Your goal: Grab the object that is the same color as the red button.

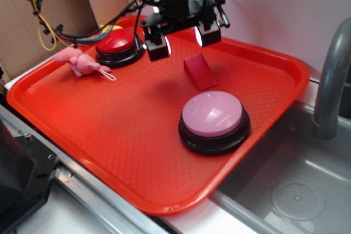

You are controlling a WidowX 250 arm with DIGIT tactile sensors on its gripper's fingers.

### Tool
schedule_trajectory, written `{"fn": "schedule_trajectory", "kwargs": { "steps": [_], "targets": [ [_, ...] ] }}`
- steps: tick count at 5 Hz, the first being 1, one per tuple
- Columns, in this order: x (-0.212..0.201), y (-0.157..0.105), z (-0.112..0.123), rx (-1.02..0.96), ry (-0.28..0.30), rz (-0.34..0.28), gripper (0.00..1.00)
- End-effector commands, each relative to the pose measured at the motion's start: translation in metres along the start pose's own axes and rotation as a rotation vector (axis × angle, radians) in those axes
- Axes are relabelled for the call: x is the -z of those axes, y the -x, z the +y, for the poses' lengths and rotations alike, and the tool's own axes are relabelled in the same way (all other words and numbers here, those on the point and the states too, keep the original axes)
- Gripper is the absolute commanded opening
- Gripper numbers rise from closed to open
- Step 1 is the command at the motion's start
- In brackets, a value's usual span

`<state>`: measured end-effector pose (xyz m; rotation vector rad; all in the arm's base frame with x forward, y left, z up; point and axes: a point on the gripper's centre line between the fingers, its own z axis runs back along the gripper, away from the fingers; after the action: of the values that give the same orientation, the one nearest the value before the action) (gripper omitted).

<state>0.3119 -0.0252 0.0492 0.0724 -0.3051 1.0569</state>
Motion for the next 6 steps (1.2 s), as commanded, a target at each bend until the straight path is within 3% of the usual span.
{"fn": "schedule_trajectory", "kwargs": {
  "steps": [1, 2, 3, 4, 5, 6],
  "targets": [
    [0.007, -0.018, -0.009, -0.061, 0.048, -0.016, 1.00],
    [0.011, -0.018, -0.007, -0.053, 0.049, 0.009, 1.00],
    [0.011, -0.015, -0.006, -0.040, 0.055, 0.021, 0.46],
    [0.014, -0.012, -0.005, -0.040, 0.049, 0.029, 0.00],
    [0.013, -0.011, -0.005, -0.035, 0.042, 0.023, 0.00],
    [-0.014, -0.019, 0.000, 0.068, 0.076, 0.025, 0.00]
  ]
}}
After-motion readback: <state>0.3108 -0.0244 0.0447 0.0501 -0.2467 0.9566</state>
